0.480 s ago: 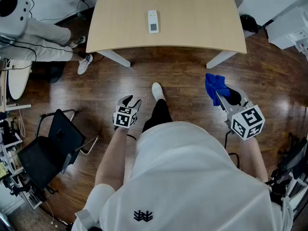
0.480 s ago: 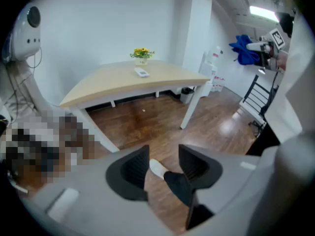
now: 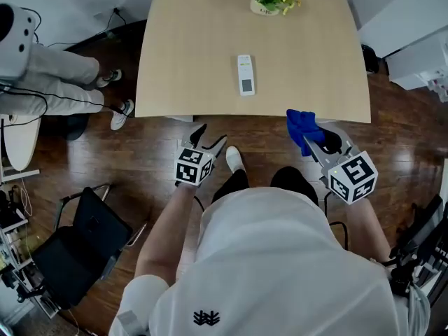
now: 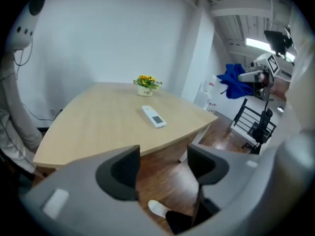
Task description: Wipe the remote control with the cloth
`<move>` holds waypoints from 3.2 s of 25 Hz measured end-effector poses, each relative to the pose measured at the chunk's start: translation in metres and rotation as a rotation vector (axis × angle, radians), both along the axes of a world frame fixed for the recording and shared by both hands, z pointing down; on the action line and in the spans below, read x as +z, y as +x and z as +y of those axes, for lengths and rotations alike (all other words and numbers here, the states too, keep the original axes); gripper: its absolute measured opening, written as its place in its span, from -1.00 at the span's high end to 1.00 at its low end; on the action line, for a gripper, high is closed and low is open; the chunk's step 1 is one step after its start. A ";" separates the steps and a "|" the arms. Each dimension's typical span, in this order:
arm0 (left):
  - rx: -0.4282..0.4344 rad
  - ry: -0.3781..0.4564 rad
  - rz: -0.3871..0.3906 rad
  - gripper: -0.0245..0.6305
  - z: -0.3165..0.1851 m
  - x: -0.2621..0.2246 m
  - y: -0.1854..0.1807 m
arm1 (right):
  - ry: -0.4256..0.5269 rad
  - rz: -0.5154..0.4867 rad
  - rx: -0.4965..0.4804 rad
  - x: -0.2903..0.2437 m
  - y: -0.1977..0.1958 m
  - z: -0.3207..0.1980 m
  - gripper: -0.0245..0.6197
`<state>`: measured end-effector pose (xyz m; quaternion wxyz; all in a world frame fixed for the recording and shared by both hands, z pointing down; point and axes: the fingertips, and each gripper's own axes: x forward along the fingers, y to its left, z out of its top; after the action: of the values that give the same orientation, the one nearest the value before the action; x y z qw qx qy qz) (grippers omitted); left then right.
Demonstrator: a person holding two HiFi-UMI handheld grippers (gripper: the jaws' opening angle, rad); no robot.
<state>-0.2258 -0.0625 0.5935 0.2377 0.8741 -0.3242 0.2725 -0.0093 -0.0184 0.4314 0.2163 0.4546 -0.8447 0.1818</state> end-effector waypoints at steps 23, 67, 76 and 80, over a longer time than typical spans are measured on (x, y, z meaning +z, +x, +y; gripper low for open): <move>-0.322 0.011 -0.135 -0.27 -0.138 0.040 0.114 | -0.020 0.023 -0.173 -0.006 0.096 -0.119 0.66; -0.094 0.300 -0.187 0.08 -0.170 -0.038 0.185 | 0.034 0.011 -0.241 -0.016 0.114 -0.166 0.66; 0.092 0.422 -0.153 0.08 -0.148 -0.110 0.205 | 0.152 -0.044 -0.431 -0.049 0.003 -0.161 0.66; 0.163 0.452 -0.164 0.08 -0.138 -0.122 0.209 | 0.140 -0.036 -0.520 -0.045 -0.036 -0.150 0.66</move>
<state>-0.0169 -0.2009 0.4714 -0.0134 0.9034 -0.3234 0.2813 -0.0450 -0.1683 0.3867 0.2086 0.2330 -0.9473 0.0695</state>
